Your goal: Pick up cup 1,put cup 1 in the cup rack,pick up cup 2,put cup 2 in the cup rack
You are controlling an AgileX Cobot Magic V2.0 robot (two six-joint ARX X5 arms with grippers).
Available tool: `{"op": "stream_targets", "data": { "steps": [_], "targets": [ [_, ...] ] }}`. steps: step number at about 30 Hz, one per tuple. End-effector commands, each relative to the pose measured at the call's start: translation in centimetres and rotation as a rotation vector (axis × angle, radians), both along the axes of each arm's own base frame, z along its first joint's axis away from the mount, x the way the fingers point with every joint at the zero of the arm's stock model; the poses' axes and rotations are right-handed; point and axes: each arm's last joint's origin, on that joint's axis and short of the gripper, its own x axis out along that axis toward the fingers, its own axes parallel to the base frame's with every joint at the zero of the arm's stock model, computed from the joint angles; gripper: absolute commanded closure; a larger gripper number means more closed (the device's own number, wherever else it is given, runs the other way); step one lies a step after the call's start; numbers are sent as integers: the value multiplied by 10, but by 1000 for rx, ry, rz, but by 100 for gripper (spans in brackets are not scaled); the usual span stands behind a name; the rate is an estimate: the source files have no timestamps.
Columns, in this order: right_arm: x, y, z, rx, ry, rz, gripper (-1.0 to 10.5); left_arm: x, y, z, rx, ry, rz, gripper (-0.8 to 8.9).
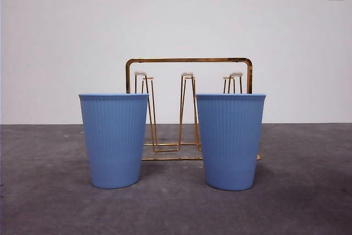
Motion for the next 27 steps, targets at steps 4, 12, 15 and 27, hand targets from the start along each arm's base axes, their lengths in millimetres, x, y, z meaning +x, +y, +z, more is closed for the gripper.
{"op": "stream_targets", "data": {
  "steps": [4, 12, 15, 27],
  "targets": [
    [0, 0, -3, 95, 1, -15, 944, 0, 0, -2, -154, 24, 32, 817],
    [0, 0, 3, 241, -20, -36, 956, -1, -2, 8, -258, 31, -40, 820],
    [-2, 0, 13, 312, -37, -41, 956, -3, -3, 21, -286, 34, -49, 819],
    [-11, 7, 101, 331, 5, 196, 957, -17, -8, 97, -346, 141, -229, 819]
  ]
}}
